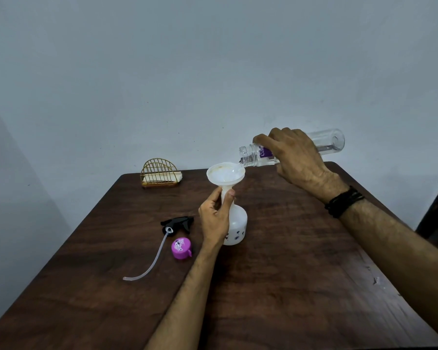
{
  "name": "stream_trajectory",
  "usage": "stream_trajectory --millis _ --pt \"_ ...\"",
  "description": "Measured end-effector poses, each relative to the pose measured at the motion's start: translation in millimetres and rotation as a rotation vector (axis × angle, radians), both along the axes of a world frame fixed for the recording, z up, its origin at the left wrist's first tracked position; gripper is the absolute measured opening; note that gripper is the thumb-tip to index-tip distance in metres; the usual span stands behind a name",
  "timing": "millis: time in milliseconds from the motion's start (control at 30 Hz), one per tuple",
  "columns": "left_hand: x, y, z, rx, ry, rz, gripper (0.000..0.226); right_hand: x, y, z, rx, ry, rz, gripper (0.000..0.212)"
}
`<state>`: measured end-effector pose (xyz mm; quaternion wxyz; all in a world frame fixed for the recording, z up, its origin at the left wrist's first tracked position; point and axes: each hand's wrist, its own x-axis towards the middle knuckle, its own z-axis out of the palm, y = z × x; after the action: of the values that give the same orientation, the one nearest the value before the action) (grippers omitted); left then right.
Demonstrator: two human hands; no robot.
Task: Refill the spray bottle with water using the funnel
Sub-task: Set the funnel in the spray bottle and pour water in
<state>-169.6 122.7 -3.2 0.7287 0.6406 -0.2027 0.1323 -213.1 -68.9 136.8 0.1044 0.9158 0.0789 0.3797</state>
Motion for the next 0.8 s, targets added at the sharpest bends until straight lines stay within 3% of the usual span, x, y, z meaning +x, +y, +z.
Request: stream_trajectory --millis 267,467,667,800 --pt "-0.3 -0.4 -0.6 0.005 0.004 0.005 0.014 0.7 0.1 1.6 -0.024 -0.005 -0.002 0.062" --pt "-1.1 -0.1 -0.4 -0.002 -0.015 0.004 0.031 3.0 -0.6 1.2 -0.039 -0.020 0.001 0.061" --pt "0.4 -0.1 -1.1 0.005 -0.006 0.006 0.015 4.5 0.2 2.7 -0.051 -0.041 0.014 0.060" --pt "-1.8 -0.3 0.1 -0.001 -0.012 0.006 0.026 5.4 0.2 4.9 -0.068 -0.058 0.017 0.057"
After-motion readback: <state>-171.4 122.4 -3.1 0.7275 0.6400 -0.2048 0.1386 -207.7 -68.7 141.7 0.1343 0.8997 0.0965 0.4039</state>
